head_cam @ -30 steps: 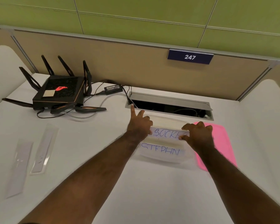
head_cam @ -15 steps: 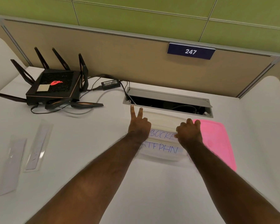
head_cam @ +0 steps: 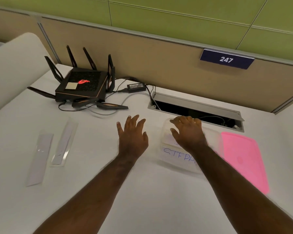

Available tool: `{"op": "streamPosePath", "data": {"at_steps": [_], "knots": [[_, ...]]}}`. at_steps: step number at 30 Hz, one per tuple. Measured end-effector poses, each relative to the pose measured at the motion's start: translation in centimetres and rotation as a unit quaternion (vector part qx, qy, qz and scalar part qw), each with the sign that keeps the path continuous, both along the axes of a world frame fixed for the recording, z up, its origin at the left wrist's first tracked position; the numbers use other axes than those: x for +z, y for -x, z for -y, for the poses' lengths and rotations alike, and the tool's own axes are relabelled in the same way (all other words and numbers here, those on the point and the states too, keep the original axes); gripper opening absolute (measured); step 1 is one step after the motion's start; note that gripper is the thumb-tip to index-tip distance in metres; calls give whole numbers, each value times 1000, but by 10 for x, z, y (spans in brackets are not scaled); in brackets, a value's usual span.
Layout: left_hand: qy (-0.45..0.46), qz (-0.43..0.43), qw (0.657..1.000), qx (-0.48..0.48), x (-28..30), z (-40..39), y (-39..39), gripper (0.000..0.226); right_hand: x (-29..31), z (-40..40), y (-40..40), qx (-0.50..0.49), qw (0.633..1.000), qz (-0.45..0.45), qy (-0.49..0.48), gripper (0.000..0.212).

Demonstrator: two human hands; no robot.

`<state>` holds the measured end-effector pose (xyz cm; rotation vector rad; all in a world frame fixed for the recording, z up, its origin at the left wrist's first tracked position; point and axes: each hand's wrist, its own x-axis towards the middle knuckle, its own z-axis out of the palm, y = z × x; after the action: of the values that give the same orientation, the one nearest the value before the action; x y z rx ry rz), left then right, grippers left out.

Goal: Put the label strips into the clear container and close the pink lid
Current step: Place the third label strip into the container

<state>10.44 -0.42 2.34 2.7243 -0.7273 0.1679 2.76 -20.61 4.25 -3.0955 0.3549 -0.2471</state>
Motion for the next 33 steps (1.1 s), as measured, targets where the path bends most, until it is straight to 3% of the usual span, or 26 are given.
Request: {"op": "streamPosePath", "data": {"at_steps": [4,15,19,23,28,33], "knots": [[-34,-53,994,84,-12,-55,-7,64,-9,-44,-31,60,997,-34,-27,53],[-127,-99,962,223,-43,-202,-4,84,-60,-186,-101,242,959,-140,-39,83],[-160,-91,953,239,-46,-233,-10,79,-80,-236,-124,275,947,-160,-45,86],[-175,-62,956,229,-49,-251,-23,58,-97,-277,-136,307,934,-175,-56,89],[-129,-25,967,217,-54,-261,-37,32,-104,-310,-141,332,923,-186,-58,87],[17,-109,954,279,-43,-256,-47,29,-99,-309,-142,323,929,-166,-77,87]]}}
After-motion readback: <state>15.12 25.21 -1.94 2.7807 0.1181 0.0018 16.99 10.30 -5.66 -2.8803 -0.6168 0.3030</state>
